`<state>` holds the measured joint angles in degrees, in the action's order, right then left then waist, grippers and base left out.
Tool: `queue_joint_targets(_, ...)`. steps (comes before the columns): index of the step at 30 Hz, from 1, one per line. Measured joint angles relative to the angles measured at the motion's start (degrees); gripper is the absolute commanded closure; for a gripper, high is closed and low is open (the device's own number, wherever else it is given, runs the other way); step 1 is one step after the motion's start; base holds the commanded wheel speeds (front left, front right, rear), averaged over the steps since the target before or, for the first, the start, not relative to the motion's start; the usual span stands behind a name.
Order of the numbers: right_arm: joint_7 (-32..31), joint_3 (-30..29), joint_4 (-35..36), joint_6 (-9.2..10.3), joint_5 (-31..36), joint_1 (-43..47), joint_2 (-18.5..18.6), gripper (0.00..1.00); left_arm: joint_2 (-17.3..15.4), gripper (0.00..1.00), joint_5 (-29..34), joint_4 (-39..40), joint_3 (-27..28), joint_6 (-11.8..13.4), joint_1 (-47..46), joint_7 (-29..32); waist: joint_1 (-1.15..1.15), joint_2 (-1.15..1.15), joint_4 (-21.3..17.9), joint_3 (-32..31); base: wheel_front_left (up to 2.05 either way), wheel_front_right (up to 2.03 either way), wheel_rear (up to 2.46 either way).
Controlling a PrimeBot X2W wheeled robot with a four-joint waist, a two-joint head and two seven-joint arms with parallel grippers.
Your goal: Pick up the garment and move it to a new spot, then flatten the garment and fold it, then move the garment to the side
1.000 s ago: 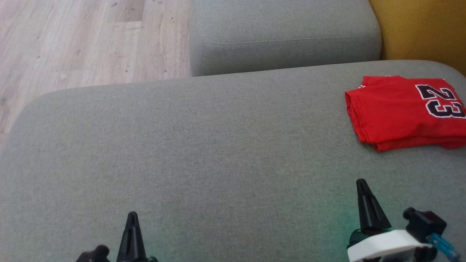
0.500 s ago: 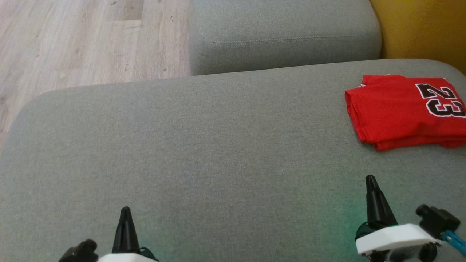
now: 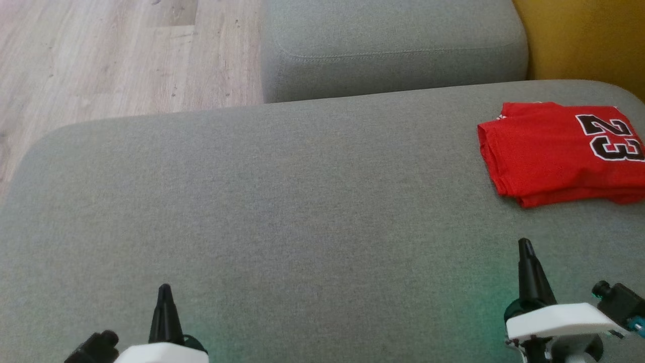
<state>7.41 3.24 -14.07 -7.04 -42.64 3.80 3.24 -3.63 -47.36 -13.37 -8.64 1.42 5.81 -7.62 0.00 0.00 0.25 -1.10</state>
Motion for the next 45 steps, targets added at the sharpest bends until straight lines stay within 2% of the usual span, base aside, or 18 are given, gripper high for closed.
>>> queue_joint_targets(45,-7.05,-4.95,-1.0,0.0,-30.82,-3.75,0.32,1.0,-0.16,1.0,-28.06,-1.27,6.42,-5.04,-4.86,7.06,0.0,0.0,-0.16,0.78,0.0,0.0,0.0)
